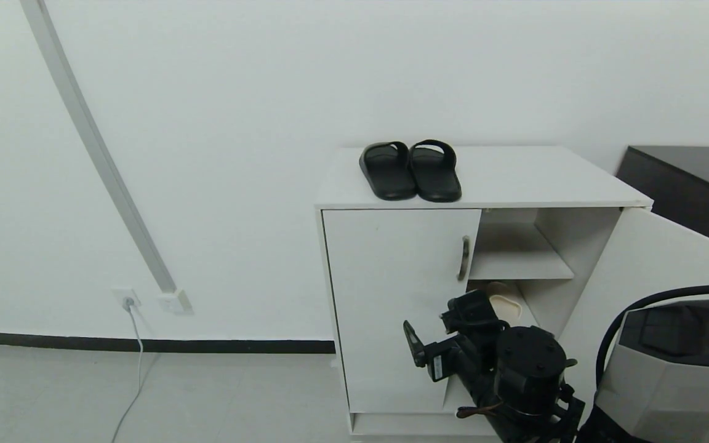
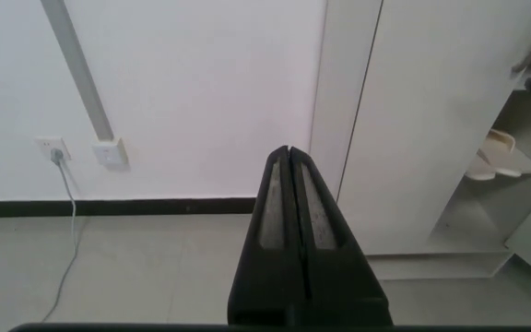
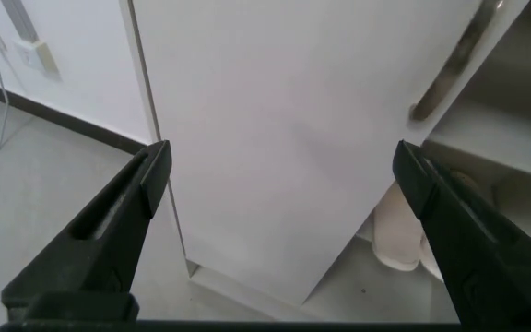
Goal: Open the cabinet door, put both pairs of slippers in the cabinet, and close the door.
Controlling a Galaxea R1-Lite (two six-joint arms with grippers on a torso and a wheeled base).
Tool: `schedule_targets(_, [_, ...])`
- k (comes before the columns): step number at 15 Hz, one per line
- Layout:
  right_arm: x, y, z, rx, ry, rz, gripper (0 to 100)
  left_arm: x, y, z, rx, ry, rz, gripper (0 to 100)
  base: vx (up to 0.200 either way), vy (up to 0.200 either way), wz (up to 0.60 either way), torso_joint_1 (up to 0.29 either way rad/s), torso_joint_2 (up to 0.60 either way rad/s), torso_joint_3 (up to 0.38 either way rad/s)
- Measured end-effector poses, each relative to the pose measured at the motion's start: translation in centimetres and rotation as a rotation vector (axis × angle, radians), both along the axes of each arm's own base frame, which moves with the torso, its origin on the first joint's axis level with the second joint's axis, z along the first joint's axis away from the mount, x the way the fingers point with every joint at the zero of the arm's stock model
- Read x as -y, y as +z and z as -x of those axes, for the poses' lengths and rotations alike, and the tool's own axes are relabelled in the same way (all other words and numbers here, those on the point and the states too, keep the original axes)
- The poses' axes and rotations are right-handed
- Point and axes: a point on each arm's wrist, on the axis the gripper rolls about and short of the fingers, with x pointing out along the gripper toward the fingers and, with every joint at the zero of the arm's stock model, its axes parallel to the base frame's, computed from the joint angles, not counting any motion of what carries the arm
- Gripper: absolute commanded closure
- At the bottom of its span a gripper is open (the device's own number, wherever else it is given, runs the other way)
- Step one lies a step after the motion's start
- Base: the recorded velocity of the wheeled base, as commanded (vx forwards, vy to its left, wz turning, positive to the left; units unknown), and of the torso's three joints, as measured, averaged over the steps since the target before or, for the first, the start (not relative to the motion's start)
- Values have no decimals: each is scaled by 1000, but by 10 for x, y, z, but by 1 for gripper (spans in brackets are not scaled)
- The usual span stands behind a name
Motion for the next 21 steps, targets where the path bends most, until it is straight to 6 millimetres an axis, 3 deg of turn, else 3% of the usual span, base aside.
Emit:
schedule_targets(14, [2,2,1,-1,0,-3,0,0,0,0,0,0,-1,100,0,0,0,234,-556,-315])
schedule_targets(21, [1,2,-14,21,36,-3,0,0,0,0,0,0,-1,100,0,0,0,111,-243,-135])
